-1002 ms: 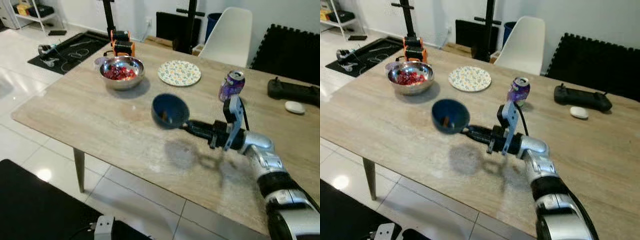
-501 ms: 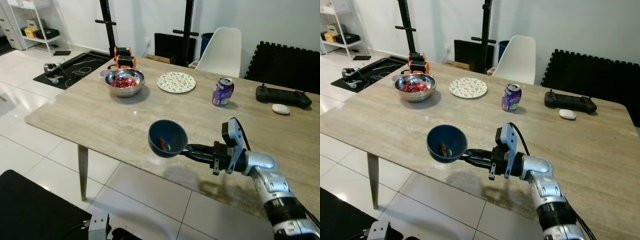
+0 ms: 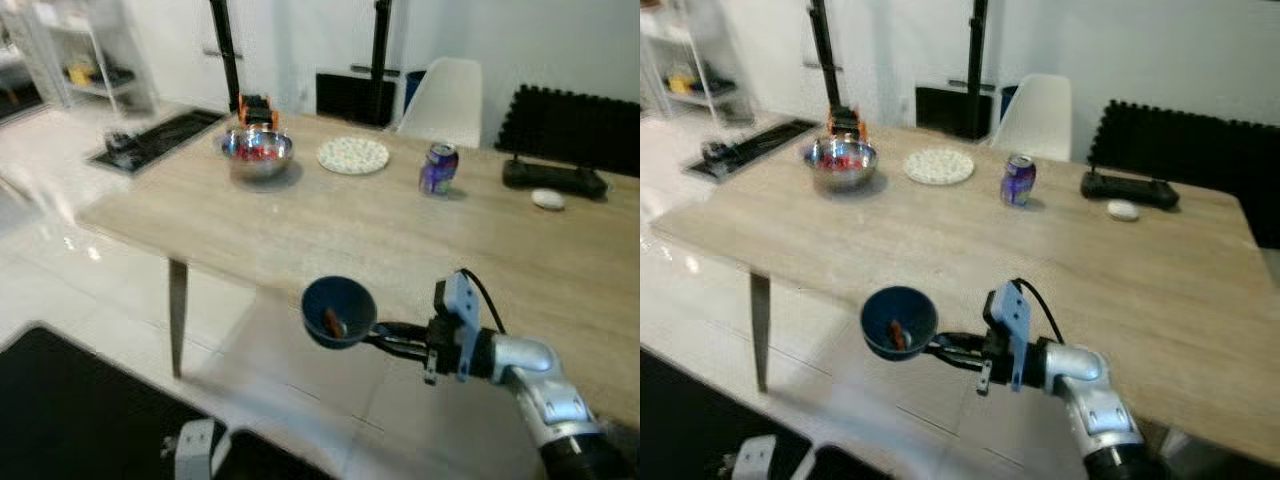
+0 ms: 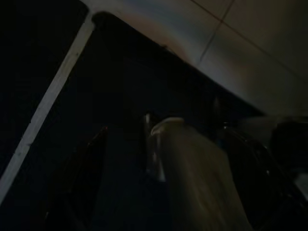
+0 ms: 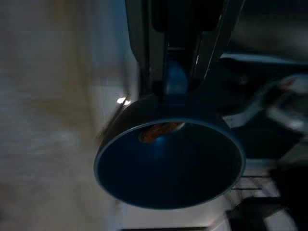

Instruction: Restocking fridge

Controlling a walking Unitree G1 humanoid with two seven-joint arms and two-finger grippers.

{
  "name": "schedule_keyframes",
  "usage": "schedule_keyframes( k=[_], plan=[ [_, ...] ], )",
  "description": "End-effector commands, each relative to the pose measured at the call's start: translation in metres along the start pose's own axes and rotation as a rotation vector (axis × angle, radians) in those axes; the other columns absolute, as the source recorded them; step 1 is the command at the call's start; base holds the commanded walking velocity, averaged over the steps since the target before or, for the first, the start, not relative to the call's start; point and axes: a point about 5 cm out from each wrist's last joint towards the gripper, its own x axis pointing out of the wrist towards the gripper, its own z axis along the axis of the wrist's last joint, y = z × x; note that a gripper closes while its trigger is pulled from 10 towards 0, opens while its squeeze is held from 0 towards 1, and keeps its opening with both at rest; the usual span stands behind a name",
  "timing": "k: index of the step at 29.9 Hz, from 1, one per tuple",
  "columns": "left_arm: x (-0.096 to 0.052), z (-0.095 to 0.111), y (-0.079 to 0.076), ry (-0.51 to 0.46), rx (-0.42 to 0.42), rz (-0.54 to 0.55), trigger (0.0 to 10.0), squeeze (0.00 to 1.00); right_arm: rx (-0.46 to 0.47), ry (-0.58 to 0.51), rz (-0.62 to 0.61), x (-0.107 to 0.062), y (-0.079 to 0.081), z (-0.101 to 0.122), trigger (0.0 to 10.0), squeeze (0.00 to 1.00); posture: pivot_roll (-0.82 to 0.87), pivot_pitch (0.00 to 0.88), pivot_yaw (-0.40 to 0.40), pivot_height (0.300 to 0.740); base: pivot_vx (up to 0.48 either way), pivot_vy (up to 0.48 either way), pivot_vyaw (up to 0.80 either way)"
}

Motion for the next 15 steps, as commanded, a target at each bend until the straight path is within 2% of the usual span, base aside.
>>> schedule_keyframes(
  k=[1, 15],
  plan=[
    [-0.001, -0.004, -0.001, 0.019, 0.005, -0.003, 10.0, 0.0, -0.021, 0.002, 0.007, -0.001, 0.0, 0.005, 10.0, 0.0, -0.03, 0.0, -0.021, 0.74, -0.307, 0.0, 0.0],
    [0.0, -0.007, -0.007, 0.031, 0.024, -0.021, 10.0, 0.0, 0.0, 0.198, -0.054, -0.011, 0.012, -0.033, 10.0, 0.0, -0.04, 0.0, -0.021, 0.74, -0.313, 0.0, 0.0]
  ],
)
